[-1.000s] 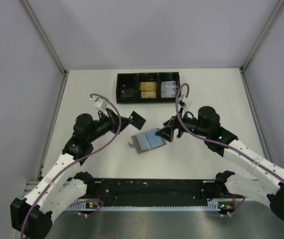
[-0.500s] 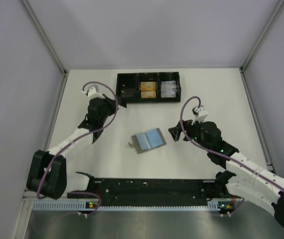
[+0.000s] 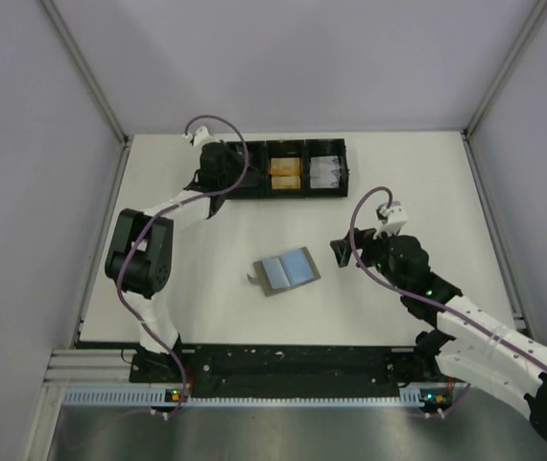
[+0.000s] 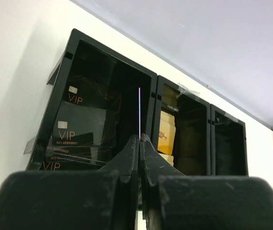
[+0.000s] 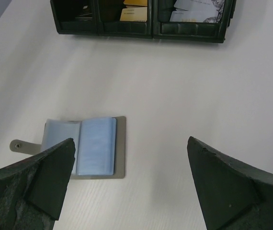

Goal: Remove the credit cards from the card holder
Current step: Place the credit card in the storage box.

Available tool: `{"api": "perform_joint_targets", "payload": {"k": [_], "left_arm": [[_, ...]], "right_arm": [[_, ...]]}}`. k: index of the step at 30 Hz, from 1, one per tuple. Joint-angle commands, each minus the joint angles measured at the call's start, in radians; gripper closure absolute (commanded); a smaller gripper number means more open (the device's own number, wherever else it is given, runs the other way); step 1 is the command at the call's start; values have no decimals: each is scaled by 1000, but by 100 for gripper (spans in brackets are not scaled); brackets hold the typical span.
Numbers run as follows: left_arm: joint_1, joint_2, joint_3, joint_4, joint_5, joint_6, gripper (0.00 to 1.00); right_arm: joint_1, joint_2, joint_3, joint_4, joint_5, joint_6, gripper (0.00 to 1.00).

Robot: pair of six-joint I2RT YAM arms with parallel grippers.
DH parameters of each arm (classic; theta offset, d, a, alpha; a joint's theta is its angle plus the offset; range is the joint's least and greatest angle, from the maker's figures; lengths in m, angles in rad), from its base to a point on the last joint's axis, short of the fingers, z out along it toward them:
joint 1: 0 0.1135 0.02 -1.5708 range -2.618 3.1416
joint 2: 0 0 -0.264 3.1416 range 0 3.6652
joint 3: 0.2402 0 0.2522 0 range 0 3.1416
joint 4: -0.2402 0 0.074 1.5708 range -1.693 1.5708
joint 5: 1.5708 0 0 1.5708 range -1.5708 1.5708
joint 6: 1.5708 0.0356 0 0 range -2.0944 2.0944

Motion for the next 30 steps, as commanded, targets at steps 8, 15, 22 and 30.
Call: {"api": "perform_joint_targets", "payload": {"k": [8,15,22,30], "left_arm": [[6,184,245,-158,33,54,100],[12,220,297,-249,21,78,89],[29,186,319,-310,-24,126,61],[39,56,313,-350,-88,216,38]], "right_arm": [[-5,-28,-12,37,28,-37,2],[-5,-32,-13,37,24,-39,2],[-5,-32,-12,32,21,-42,2],[-5,-32,-6,12,47,-40,2]]}}
